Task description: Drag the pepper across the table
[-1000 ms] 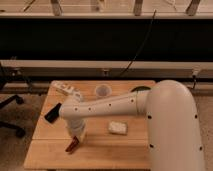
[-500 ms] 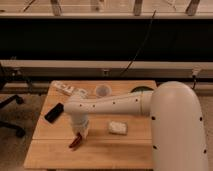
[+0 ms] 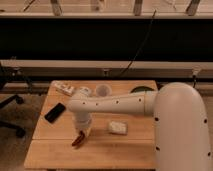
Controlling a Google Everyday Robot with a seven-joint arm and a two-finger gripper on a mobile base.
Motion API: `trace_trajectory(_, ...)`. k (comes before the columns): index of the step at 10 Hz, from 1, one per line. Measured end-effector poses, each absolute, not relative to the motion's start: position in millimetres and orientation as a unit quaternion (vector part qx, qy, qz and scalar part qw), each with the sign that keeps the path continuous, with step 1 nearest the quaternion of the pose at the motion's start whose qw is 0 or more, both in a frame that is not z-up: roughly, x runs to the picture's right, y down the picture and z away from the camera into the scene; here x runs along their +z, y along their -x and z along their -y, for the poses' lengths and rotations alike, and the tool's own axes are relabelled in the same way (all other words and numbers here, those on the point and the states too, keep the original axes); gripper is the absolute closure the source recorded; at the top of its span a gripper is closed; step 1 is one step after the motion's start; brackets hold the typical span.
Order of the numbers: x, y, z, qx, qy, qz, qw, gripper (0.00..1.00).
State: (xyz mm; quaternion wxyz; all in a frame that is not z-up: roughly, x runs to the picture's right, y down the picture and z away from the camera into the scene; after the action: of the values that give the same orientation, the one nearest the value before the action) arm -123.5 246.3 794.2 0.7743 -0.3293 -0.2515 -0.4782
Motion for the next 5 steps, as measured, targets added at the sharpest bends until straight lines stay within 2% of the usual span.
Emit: trace_trajectory(5, 798.2, 106.7, -239.0, -0.472, 0.332, 0.253, 0.776, 1.00)
